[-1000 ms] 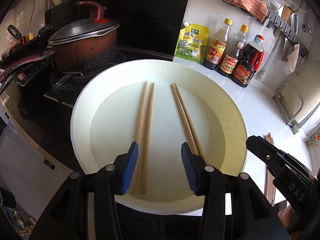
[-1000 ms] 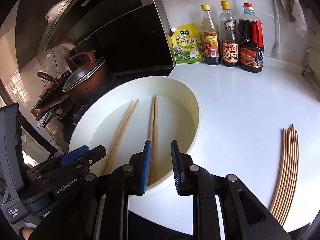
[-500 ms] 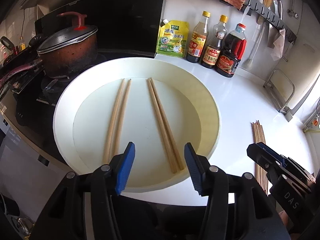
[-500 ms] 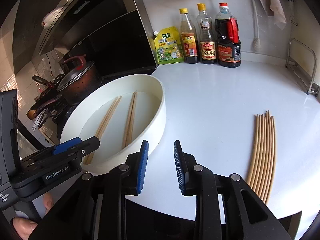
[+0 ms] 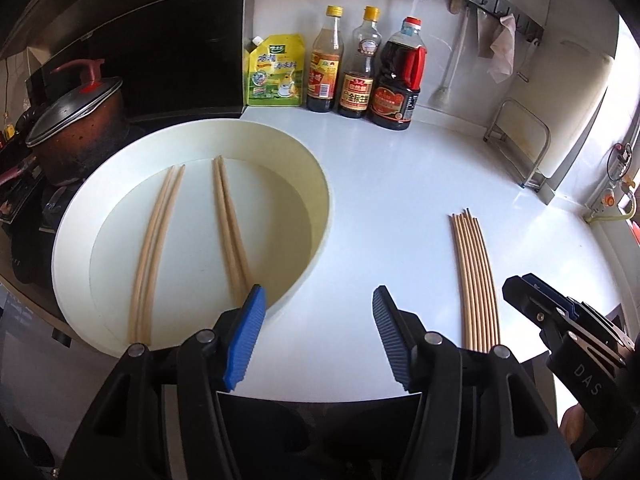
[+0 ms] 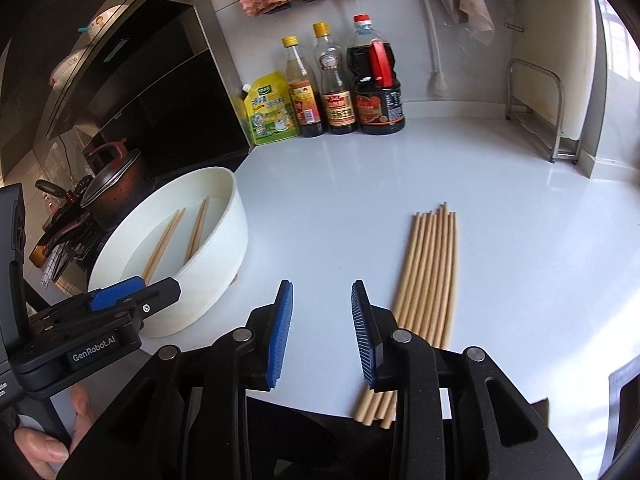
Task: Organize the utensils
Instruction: 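Move both open tools over the row of wooden chopsticks on the counter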
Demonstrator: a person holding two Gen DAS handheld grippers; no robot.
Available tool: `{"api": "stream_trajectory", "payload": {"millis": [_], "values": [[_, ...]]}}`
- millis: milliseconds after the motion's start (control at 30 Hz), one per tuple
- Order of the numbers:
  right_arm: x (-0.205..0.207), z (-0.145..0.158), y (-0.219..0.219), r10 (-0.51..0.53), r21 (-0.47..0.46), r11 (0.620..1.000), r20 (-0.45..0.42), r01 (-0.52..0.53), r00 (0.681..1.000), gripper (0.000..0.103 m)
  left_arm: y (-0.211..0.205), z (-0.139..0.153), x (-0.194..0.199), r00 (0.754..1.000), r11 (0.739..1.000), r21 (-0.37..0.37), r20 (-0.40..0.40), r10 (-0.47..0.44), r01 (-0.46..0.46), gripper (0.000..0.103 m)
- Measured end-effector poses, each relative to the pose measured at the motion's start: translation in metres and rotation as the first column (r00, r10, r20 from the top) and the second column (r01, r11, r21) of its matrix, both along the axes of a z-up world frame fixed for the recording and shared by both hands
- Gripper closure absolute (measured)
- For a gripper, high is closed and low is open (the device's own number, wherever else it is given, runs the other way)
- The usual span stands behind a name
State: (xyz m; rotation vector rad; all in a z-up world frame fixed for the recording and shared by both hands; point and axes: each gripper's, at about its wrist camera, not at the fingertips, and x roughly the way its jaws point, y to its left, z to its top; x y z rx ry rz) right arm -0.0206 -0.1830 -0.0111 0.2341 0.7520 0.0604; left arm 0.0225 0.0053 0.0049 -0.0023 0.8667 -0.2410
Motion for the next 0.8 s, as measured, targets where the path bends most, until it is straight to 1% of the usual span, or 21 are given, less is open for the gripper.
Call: {"api": "stream_trajectory", "payload": {"millis": [300, 467, 700, 800], "values": [[-0.015, -0.005, -0.046, -0.109, -0.006, 0.994, -0.013, 0.108, 0.994, 0.073, -0.05, 0.004, -0.004, 0.995, 0.995, 0.001, 0.007, -0.097, 0.097, 0.046], [-0.019, -0.012, -0.067, -0.157, -0.007, 0.988, -0.027, 0.156, 0.987, 0.072, -0.075, 0.001, -0.002, 0.99, 0.99, 0.006, -0.002, -0.144, 0.144, 0.044], [-0.013, -0.025, -0.088, -0.208, -0.008, 0.978, -0.057, 0.207, 0.977, 0.071, -0.101, -0.013, 0.006, 0.983, 0.983, 0.006, -0.031, -0.182, 0.182, 0.042], [-0.007, -0.033, -0.093, -0.221, -0.02, 0.975, -0.075, 0.22, 0.972, 0.071, -0.108, -0.023, 0.011, 0.981, 0.982, 0.003, -0.057, -0.188, 0.189, 0.042]]}}
